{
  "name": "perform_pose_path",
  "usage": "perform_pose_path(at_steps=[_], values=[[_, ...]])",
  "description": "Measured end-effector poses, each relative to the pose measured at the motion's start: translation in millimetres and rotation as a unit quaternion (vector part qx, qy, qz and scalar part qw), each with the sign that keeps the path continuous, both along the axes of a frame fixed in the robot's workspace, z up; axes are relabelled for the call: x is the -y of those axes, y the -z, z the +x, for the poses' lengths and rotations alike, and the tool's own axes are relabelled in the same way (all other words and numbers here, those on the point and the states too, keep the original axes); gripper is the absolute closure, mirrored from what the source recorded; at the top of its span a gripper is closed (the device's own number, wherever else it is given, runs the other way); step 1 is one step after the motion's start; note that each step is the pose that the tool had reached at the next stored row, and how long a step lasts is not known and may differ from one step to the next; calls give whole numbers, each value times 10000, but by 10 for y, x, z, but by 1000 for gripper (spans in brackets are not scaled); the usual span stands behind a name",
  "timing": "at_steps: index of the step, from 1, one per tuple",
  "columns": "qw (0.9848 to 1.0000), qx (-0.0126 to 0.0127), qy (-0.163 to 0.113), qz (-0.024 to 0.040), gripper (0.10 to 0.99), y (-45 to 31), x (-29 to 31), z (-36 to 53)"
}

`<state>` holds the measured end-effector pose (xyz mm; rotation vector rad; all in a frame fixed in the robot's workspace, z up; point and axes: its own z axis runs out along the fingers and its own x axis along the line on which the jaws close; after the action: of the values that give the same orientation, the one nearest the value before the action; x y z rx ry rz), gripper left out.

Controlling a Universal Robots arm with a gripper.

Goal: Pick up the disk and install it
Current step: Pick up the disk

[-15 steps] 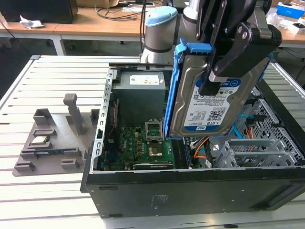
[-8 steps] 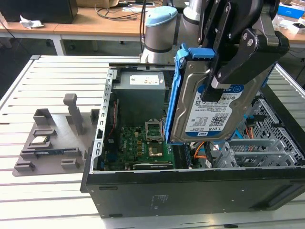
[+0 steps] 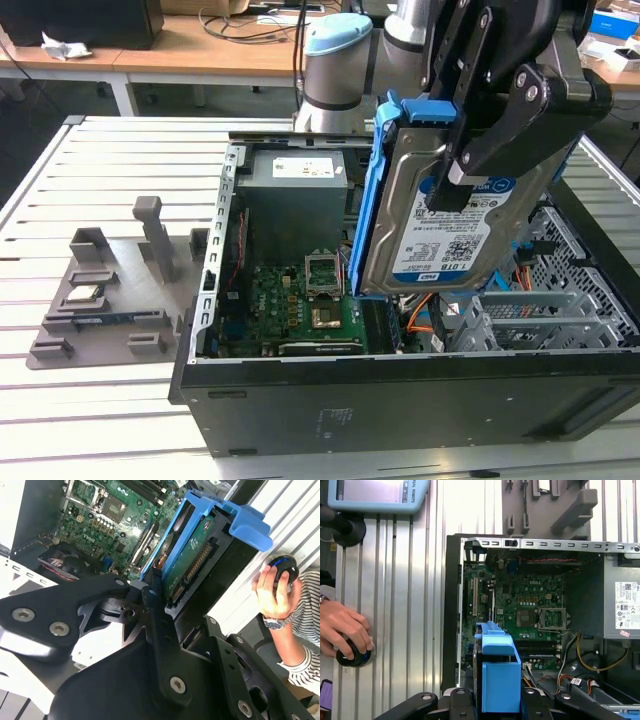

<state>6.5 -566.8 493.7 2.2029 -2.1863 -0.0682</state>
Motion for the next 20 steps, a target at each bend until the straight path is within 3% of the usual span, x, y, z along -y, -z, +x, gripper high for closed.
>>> perform_pose_path(at_steps=[8,20], values=[[10000,0,0,1,725,10,-1,189],[10000,-1,0,-7,725,30,-1,543]])
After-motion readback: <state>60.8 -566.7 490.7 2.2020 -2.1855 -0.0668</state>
